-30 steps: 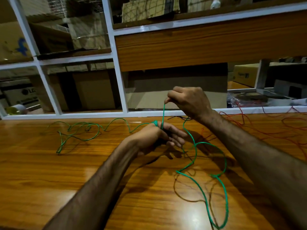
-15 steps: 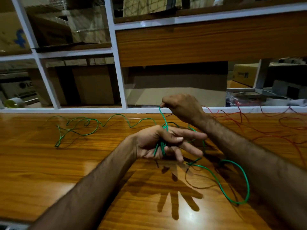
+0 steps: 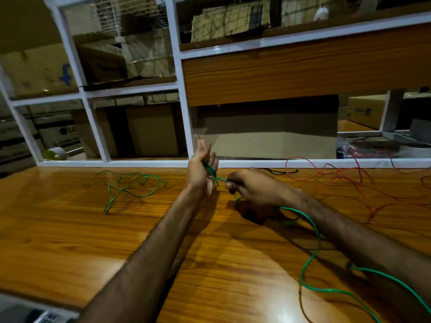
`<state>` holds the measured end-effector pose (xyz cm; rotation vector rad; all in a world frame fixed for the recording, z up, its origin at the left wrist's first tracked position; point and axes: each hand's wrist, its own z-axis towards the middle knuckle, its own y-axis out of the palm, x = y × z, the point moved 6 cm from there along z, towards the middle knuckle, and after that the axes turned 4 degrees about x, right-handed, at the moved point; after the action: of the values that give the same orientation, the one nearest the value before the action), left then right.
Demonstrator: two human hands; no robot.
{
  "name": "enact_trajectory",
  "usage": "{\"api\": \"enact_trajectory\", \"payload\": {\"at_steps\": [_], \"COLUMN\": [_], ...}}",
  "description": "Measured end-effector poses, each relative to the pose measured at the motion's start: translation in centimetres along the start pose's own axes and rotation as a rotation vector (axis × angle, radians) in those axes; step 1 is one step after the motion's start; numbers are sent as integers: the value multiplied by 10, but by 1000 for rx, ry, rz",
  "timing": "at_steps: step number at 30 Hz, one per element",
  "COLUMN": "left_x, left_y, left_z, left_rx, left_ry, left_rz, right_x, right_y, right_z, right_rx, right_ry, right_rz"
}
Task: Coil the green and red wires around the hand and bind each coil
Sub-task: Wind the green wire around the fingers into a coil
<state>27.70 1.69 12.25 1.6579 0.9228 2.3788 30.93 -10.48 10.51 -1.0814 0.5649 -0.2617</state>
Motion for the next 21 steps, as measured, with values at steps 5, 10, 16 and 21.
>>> {"api": "enact_trajectory", "payload": {"at_steps": [5, 10, 16, 21], "left_x": [17, 5, 4, 9], "left_y": [-13, -19, -22, -31], "left_z": [-3, 0, -6, -9], "left_rx": [-33, -191, -291, -307], "left_ry": [300, 341, 138, 37], "left_rz": [547, 1191, 1534, 1773], "right_x": [-5, -12, -17, -17], "right_y": [-12, -43, -62, -88], "right_z": [7, 9, 9, 9], "right_rx": [-38, 54, 119, 304], "right_ry": [13, -87, -192, -235], "right_rz": [89, 80, -13, -95]}}
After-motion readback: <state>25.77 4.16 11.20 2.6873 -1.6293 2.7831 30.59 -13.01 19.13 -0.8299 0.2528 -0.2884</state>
